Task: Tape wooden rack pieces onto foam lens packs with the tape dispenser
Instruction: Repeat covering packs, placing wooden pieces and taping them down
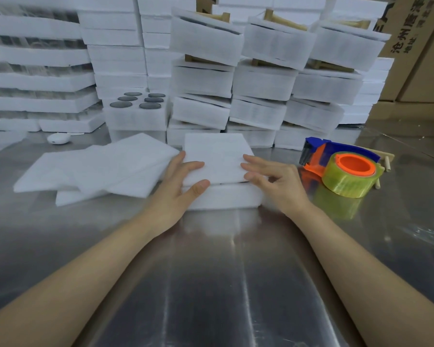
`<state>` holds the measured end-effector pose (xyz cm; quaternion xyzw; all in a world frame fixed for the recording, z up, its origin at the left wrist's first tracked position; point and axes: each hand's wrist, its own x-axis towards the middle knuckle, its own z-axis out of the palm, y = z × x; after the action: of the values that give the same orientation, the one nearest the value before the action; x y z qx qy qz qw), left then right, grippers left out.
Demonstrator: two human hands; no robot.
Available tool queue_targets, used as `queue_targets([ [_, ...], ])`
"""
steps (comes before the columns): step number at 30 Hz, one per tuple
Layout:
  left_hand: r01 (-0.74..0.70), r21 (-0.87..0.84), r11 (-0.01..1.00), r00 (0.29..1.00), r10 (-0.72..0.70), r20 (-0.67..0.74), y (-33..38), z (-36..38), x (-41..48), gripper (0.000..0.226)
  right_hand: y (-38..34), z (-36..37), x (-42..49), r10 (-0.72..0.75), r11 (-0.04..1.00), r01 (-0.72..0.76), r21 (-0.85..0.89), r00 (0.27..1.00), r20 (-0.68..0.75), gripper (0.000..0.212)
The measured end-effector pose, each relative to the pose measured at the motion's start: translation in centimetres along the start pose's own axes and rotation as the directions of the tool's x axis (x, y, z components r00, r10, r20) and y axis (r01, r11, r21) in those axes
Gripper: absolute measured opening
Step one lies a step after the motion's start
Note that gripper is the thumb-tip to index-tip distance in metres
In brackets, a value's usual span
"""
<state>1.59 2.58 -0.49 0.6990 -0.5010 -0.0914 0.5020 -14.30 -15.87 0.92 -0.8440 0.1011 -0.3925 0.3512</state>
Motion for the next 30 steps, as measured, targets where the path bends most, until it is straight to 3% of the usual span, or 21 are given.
queue_targets([
  [5,-0.037,0.015,0.999,0.999,0.037,-0.016,-0.06,0.06,0.08,0.040,-0.22,-0.06,-0.21,-0.038,0.998,0.039,-0.057,0.999,0.024,0.045],
  [9,-0.038,0.029,0.999,0.999,0.038,-0.022,-0.17,0.09,0.07,0.043,-0.30,-0.02,-0.34,0.029,1.000,-0.029,-0.005,0.998,0.052,0.045],
  [21,-0.030,-0.014,0.999,0.999,0.030,-0.013,0.25,-0.02,-0.12,0.027,-0.58,0.13,-0.23,0.028,0.999,-0.027,0.026,0.998,-0.048,0.040],
  [24,-0.006,0.011,1.000,1.000,0.006,-0.006,-0.02,-0.19,0.17,0.019,-0.35,-0.08,-0.01,0.078,0.996,-0.078,0.053,0.997,0.009,0.036],
  [27,-0.021,0.031,0.999,1.000,0.022,-0.012,-0.12,-0.25,0.39,0.020,-0.07,0.05,0.16,0.129,0.989,-0.136,0.054,0.985,0.110,0.017],
  [30,-0.058,0.041,0.997,0.998,0.059,-0.007,-0.03,-0.03,0.34,0.022,0.19,0.43,0.11,0.216,0.963,-0.249,0.102,0.942,0.256,0.015],
])
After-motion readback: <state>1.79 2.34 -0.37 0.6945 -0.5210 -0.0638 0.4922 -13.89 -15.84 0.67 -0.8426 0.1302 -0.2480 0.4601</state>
